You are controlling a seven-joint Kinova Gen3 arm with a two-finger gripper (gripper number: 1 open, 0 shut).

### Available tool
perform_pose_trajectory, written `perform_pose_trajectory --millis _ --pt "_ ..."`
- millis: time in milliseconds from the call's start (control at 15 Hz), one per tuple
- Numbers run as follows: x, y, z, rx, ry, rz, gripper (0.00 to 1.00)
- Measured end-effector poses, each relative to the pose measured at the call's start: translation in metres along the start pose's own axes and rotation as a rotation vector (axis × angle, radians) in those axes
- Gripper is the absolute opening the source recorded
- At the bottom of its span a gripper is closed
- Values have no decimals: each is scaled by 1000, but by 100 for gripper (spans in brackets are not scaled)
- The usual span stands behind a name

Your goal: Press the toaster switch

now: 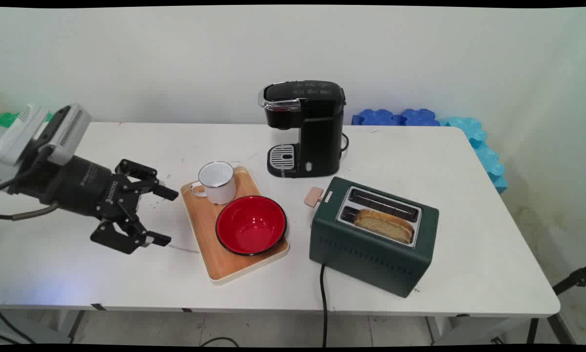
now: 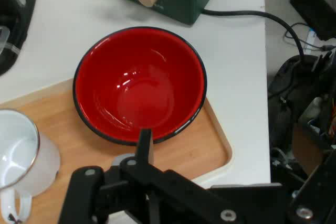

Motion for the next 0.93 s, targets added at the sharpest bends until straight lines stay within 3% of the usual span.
perform_pose_trajectory --millis 467,733,933 --pt "17 -8 7 9 18 -9 100" --pt "40 -14 17 14 31 -2 100" --pt "73 -23 29 17 39 22 100"
